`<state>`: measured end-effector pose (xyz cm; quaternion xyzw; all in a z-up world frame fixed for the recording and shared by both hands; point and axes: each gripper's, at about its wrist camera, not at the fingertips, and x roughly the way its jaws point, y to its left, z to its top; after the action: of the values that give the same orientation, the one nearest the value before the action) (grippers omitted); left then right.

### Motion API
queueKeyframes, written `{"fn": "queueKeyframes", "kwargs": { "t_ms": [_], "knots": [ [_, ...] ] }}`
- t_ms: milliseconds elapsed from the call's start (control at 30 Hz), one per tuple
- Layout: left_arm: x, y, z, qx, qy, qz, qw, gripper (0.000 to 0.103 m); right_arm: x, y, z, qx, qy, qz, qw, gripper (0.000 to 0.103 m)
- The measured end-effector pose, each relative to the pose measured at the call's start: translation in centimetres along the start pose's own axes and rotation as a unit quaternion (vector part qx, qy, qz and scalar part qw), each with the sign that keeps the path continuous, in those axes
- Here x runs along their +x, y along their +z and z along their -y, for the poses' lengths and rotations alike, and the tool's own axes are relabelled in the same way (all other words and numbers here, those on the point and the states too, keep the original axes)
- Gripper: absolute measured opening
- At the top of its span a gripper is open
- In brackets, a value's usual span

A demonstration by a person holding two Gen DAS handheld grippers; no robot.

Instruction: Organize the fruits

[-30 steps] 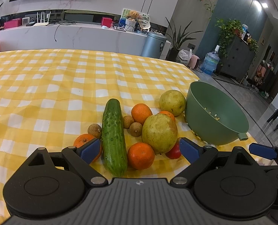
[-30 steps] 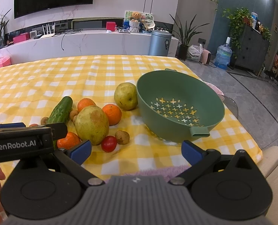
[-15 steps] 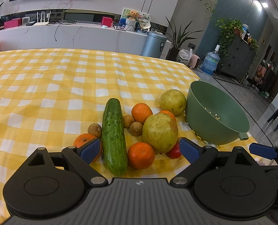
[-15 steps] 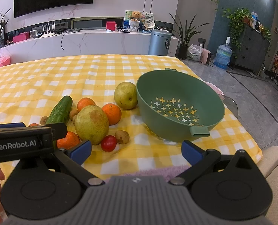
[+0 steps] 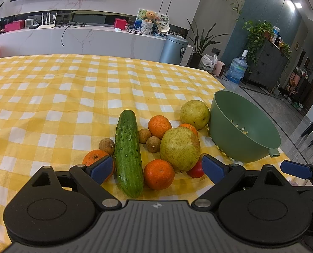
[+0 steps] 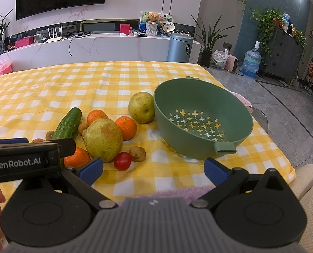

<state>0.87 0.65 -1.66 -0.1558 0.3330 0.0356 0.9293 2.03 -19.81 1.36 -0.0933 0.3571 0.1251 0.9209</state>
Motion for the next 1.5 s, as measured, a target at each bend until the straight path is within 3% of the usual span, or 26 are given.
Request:
{"fn": "queueKeyframes", "kwargs": {
  "t_ms": [700,900,1000,1100,1200,1333,1500],
  "knots": [
    [0.3,-0.1,-0.1,0.0,0.002,-0.005,1.0,0.103,0.0,-0.1,0.0,-0.001,-0.001,-0.001,1.0,0.098],
    [-0.4,0.3,-0.4,-0.002,-0.011,0.012,0.9999,0.103,-0.6,-0.1,0.0,0.0,-0.001,0.015,1.0,0.098],
    [-0.5,0.8,-1.0,-0.013,-0.006,0.018,0.9998,0.103,-1.3,0.1,0.0,0.001,0.009,0.03,0.999,0.099],
    [-0.5,1.2,-2.1,-0.033,-0.003,0.018,0.9993,0.103,-1.3,0.7,0.7,0.025,0.006,0.016,1.0,0.099],
    [-0.6,1.6,-3.1,-0.041,-0.004,0.019,0.999,0.103,-1.0,1.2,1.9,0.082,0.036,-0.005,0.996,0.099],
    [-0.6,2.2,-4.2,-0.046,0.003,0.024,0.9986,0.103,0.0,1.7,2.9,0.153,0.102,-0.038,0.982,0.098],
    [0.2,2.5,-6.3,-0.08,0.001,0.019,0.9966,0.103,1.5,3.0,1.4,0.16,0.135,-0.052,0.976,0.09]
  ]
}}
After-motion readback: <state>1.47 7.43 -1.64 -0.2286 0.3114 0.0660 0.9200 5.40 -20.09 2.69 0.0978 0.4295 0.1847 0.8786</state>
